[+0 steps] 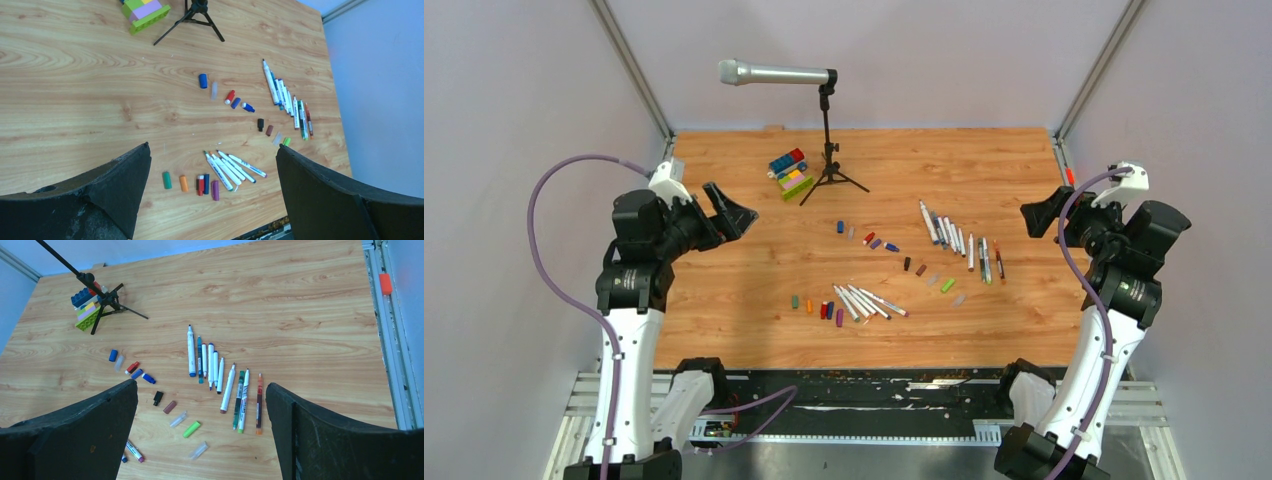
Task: Open the pen caps
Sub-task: Reset both arms
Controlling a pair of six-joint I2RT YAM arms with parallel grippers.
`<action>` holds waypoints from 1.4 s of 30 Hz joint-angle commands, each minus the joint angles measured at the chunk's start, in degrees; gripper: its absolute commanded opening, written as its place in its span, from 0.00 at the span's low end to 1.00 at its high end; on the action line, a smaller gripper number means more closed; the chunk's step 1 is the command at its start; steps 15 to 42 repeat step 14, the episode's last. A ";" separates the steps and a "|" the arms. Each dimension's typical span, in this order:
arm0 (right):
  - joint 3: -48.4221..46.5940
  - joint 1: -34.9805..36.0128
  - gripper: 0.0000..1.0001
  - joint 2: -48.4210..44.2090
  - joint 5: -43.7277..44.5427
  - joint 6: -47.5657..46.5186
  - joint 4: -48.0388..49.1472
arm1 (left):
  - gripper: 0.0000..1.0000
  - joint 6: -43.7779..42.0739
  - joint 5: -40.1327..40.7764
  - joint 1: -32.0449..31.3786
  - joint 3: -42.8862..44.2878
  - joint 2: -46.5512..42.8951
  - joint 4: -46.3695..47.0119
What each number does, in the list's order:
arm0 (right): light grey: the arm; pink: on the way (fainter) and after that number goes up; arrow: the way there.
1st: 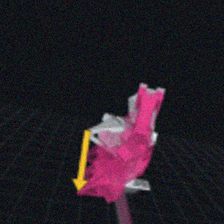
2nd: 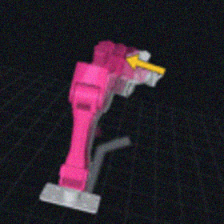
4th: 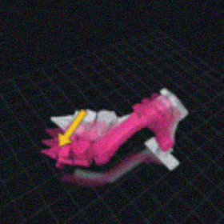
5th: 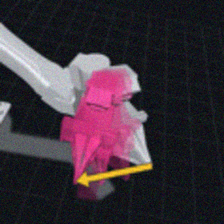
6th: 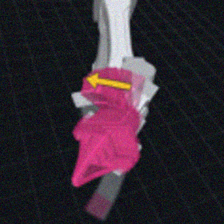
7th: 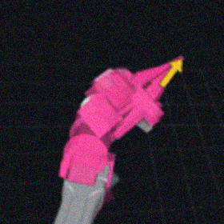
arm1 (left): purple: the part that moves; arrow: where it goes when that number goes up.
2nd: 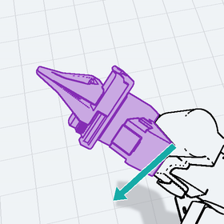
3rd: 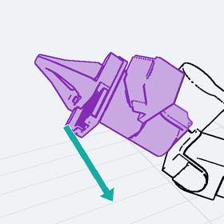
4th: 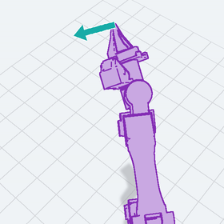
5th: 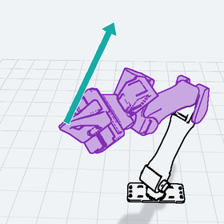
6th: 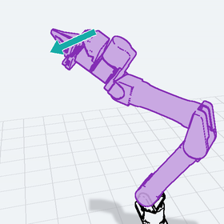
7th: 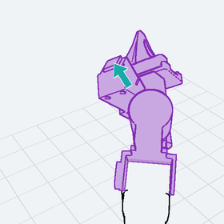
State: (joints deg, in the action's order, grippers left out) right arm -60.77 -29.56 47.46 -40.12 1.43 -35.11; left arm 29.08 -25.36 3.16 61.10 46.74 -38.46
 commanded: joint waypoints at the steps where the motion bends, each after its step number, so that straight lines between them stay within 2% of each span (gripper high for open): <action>1: 0.17 -0.17 1.00 -0.47 1.09 0.68 0.23 | 1.00 -1.57 -0.04 0.30 -0.34 -0.34 0.75; 42: 0.26 -0.19 1.00 -0.93 -0.77 0.34 0.90 | 1.00 -2.14 0.05 0.35 -0.54 -0.44 0.51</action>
